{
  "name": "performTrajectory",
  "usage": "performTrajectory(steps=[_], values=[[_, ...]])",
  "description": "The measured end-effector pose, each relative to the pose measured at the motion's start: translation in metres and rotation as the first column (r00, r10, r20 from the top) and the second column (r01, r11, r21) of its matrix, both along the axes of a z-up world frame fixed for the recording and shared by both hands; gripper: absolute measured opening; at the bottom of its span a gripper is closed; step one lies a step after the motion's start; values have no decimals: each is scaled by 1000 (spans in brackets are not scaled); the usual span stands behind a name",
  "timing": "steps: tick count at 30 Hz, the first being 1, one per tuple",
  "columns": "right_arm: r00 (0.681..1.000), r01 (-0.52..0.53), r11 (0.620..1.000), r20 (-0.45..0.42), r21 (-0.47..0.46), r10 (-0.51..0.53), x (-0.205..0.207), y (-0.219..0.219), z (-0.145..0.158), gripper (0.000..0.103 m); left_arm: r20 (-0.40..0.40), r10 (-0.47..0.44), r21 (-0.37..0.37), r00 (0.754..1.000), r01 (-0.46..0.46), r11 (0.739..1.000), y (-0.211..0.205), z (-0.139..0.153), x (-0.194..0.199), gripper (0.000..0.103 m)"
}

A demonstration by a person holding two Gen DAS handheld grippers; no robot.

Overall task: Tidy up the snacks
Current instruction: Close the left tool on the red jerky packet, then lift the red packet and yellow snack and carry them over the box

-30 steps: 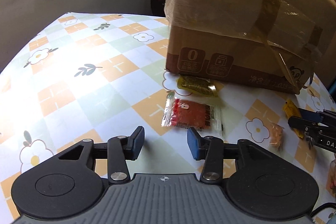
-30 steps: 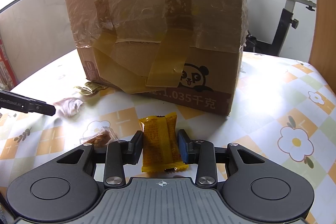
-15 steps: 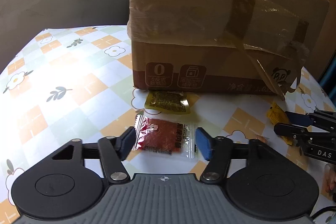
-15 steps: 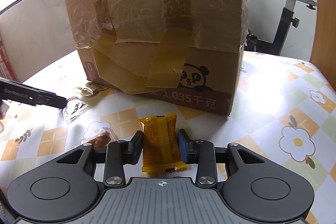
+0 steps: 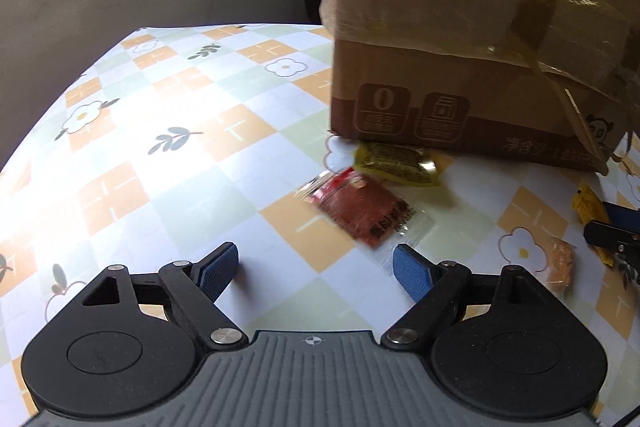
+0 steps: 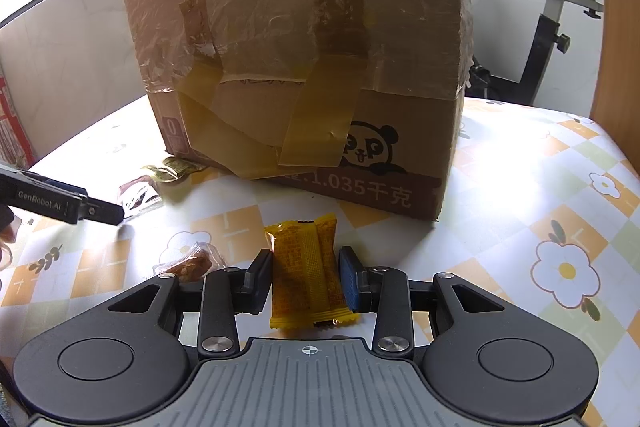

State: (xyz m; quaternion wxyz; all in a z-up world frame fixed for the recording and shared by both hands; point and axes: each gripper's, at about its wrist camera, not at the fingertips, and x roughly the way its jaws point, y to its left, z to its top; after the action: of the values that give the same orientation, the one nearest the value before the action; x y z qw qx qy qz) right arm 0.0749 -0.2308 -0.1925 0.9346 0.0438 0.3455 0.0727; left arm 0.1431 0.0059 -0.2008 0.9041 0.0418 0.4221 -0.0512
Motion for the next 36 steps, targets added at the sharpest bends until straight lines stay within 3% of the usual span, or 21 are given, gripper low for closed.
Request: performTrajectory(steps=[6,11,16,17,24,26,28,31,36], values=[[1000,0,1000,1,0,0,0,0,0,33,-1,151,2,989,-151,989,32,5,11,84],[1000,0,1000,1,-2,0,0,0,0,33,58,53,-48,997,-50,998,10,17,12,85],[1000,0,1000,1,-3,0,0,0,0,33,65,-81,51,995,78,996,-27,7,23,80],[1000,-1,1000,1,-3,1,0,0,0,33,54,-85,73,995,81,994,-31,3,25,78],[1000,-2,1000,1,0,2,0,1,0,33,82,-94,19,992,92,996,-28,-3,44,76],[1000,-1,1000,2,0,1,0,1,0,33,93,-85,-2,992,86,996,-23,-2,44,69],[1000,-2,1000,2,-1,2,0,0,0,33,98,-85,-9,992,86,996,-21,-1,43,48],[1000,-1,1000,2,2,1,0,0,0,33,87,-79,-50,993,84,995,-13,2,39,41],[1000,-1,1000,2,4,1,0,0,0,33,86,-96,-65,992,102,993,0,3,15,40]])
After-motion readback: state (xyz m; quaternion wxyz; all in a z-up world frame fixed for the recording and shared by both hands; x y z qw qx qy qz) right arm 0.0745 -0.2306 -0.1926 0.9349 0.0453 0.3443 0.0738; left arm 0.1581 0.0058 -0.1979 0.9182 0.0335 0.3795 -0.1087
